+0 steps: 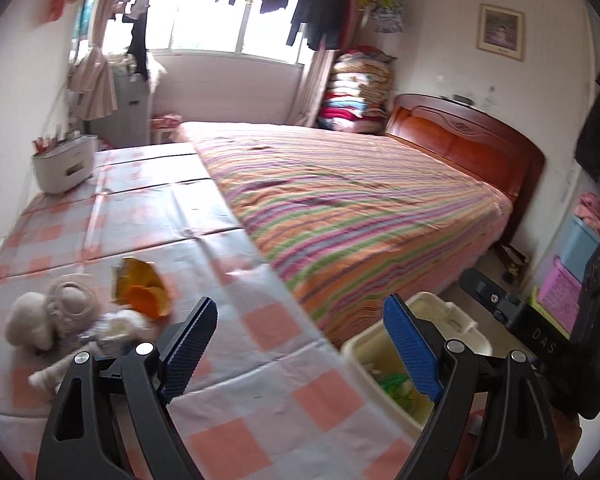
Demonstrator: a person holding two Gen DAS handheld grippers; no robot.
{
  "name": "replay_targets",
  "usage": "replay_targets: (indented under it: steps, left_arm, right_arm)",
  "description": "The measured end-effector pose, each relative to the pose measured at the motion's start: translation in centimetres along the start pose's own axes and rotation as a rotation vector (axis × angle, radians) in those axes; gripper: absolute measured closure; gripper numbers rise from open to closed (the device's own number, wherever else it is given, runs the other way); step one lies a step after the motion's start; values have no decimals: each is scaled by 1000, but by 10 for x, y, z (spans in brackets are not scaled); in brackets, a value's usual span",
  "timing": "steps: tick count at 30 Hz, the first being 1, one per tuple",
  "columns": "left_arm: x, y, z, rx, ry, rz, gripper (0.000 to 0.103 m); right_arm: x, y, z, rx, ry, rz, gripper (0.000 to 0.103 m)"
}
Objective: Collect trash
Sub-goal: 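Move both tools back toward the remaining trash on the table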
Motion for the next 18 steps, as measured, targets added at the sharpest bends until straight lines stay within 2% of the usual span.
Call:
replay_targets:
  steps: [13,18]
  left_arm:
    - [19,-147,-39,229,29,-127,20]
    - [14,-186,-49,268,15,-184,20]
  right_arm:
    - [-40,-103,52,185,-157,-117,26]
    - [-61,-146,74,250,-229,-159,26]
Point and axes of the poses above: each gripper's, at about its wrist camera, not at the fingertips, and z roughly the way its jaws point, y to its right, x to its top, the point moved 10 cm from there along z, roughly the way its jaws point, and after that the axes turned 11 degrees about -z, right-handed, at the moved point
